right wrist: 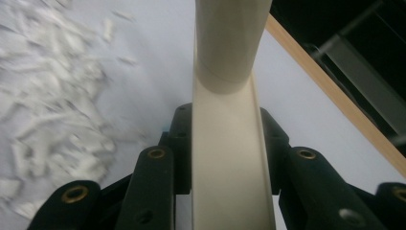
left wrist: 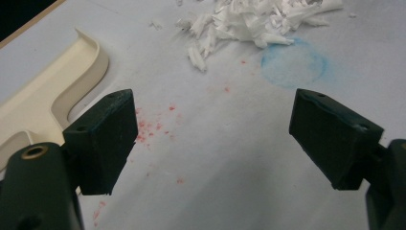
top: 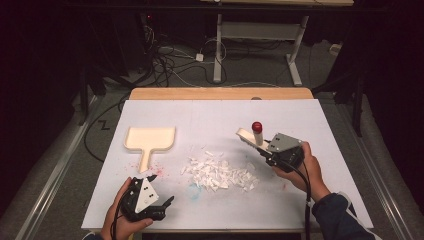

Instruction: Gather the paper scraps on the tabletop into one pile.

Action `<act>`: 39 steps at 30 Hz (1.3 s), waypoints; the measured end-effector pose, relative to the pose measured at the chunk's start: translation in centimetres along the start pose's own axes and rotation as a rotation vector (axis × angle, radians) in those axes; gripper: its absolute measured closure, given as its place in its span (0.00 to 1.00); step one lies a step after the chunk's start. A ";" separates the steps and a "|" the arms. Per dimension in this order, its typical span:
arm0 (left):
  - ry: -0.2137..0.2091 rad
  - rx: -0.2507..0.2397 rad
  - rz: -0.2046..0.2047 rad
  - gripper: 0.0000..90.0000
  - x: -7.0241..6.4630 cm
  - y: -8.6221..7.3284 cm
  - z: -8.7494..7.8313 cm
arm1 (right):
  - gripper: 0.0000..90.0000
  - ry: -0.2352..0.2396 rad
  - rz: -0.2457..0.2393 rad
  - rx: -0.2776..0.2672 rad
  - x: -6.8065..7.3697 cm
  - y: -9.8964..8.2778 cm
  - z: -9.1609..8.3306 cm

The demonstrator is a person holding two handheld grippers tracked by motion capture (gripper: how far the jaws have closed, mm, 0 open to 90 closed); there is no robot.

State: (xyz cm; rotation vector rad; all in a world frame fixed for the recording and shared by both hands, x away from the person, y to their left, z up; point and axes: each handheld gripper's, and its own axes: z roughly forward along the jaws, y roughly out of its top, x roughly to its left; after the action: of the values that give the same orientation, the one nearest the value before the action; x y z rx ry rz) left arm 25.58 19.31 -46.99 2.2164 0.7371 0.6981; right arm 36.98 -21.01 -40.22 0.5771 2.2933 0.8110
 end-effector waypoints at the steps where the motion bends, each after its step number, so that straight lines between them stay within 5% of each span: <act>1: -0.002 0.000 0.001 0.18 -0.1 0.1 0.1 | 0.76 -0.040 0.032 0.043 0.0 -0.6 0.0; 7: -0.006 -0.001 0.024 0.18 -0.4 0.3 0.1 | 0.76 -0.058 0.097 0.131 0.6 -1.4 1.0; 15: -0.017 0.002 0.039 0.18 -0.6 0.2 0.2 | 0.75 -0.015 0.110 0.139 2.5 -0.8 2.0; 18: -0.016 0.000 0.033 0.18 -0.5 0.2 0.2 | 0.75 -0.013 0.105 0.132 3.4 -0.3 2.2; 27: -0.022 0.006 0.045 0.18 -0.7 0.3 0.2 | 0.76 0.104 0.147 0.011 6.2 2.1 1.8; 31: -0.022 0.005 0.043 0.18 -0.7 0.3 0.2 | 0.76 0.064 0.139 -0.012 5.8 2.3 1.1; 39: -0.010 0.010 0.036 0.18 -0.6 0.1 0.0 | 0.76 0.032 0.220 -0.036 2.5 0.4 -2.2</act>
State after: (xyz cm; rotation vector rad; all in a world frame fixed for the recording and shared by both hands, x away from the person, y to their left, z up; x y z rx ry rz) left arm 25.22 18.82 -47.09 2.2460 0.6983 0.7018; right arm 33.81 -20.14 -39.63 0.8156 2.2660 0.9690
